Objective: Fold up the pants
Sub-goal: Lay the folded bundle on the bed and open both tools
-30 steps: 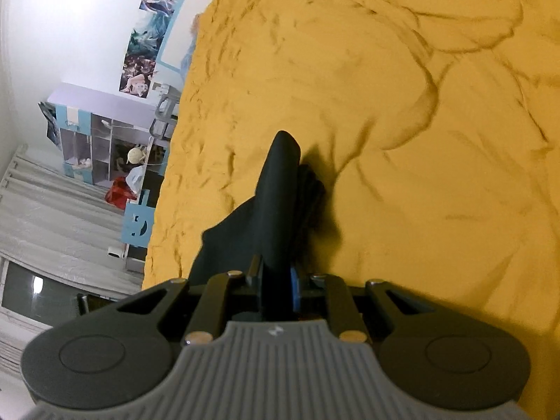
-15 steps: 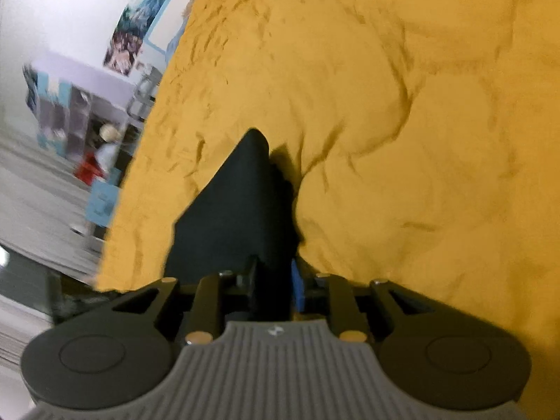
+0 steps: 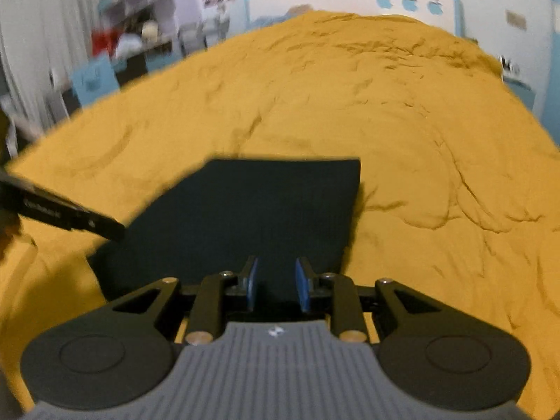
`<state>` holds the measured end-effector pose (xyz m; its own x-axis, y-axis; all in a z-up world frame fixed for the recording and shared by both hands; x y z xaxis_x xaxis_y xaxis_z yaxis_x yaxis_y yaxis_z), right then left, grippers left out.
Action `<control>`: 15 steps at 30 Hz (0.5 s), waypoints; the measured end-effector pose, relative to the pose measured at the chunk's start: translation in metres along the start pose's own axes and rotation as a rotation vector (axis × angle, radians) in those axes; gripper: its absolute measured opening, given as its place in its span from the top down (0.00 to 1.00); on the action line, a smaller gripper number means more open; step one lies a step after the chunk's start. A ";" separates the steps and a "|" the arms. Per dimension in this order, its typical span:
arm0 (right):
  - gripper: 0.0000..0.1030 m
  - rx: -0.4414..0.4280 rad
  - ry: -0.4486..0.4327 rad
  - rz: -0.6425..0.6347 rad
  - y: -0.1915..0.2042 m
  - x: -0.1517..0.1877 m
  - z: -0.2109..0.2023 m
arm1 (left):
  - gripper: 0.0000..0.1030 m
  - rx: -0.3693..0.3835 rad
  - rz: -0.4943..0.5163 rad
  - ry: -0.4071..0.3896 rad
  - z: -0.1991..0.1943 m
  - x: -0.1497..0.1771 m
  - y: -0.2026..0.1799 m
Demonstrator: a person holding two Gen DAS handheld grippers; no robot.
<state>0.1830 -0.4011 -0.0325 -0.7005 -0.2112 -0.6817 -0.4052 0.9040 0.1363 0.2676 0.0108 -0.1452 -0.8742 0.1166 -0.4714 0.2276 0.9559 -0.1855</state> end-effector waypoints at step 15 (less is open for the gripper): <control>0.70 0.069 0.000 -0.015 -0.002 0.009 -0.041 | 0.72 -0.119 0.025 -0.072 -0.071 0.012 0.001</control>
<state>0.1537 -0.4200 -0.0096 -0.6951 -0.2247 -0.6829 -0.3742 0.9242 0.0768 0.2269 0.0326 -0.0897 -0.8350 0.1249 -0.5359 0.1924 0.9787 -0.0716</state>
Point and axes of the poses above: each gripper's, at about its wrist camera, not at the fingertips, and z roughly the way its jaws point, y to its left, x to its underside, the point moved 6 cm from there along z, roughly the way its jaws point, and after that the axes turned 1 degree about y, right-handed, at the moved point
